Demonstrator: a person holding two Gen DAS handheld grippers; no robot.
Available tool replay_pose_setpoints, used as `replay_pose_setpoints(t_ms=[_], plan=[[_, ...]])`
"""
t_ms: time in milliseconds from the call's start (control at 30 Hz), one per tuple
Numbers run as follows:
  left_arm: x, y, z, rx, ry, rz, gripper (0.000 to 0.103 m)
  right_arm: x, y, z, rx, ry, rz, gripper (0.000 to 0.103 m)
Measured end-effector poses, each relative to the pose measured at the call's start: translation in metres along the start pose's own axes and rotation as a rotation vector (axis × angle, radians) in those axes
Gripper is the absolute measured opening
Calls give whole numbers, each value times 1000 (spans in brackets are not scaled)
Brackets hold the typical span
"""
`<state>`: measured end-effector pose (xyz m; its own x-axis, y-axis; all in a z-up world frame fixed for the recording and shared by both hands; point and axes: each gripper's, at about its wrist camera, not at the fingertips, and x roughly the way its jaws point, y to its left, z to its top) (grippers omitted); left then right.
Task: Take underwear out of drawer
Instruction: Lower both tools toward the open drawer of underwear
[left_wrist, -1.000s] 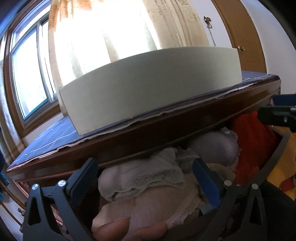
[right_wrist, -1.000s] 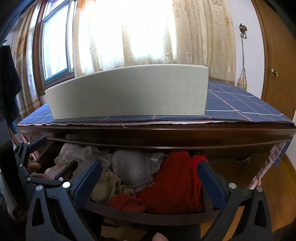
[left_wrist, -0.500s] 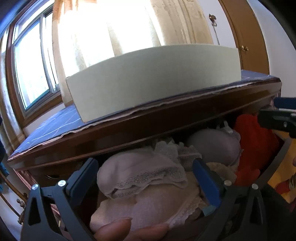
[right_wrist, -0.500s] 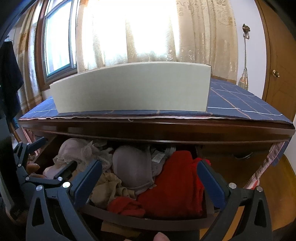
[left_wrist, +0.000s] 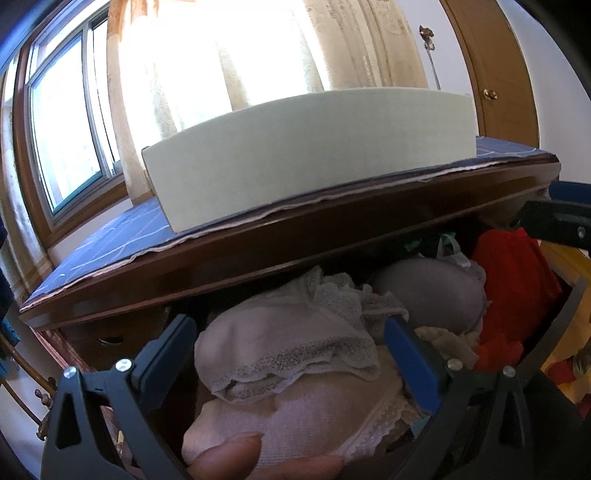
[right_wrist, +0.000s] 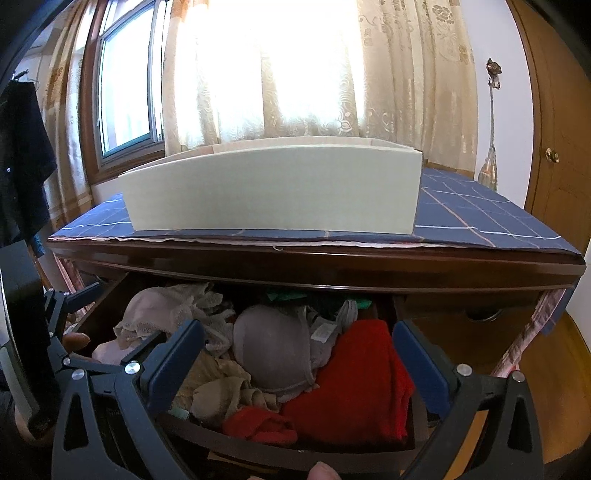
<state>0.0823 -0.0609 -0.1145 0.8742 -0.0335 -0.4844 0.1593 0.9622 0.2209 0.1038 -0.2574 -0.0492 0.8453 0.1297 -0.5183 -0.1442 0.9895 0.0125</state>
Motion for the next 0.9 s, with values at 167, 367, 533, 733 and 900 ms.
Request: replay_pose_setpoints(t_ms=[167, 367, 533, 733, 900], plan=[[-2, 3, -2, -9, 19, -18, 103, -3, 1, 0, -2, 1, 4, 103], [-1, 7, -1, -9, 42, -30, 103, -6, 5, -1, -12, 1, 3, 103], [2, 13, 1, -35, 73, -43, 103, -8, 8, -4, -20, 8, 10, 103], [2, 12, 3, -18, 85, -40, 103, -10, 12, -16, -37, 34, 19, 103], [2, 14, 4, -27, 91, -37, 103, -13, 10, -19, -32, 32, 16, 103]])
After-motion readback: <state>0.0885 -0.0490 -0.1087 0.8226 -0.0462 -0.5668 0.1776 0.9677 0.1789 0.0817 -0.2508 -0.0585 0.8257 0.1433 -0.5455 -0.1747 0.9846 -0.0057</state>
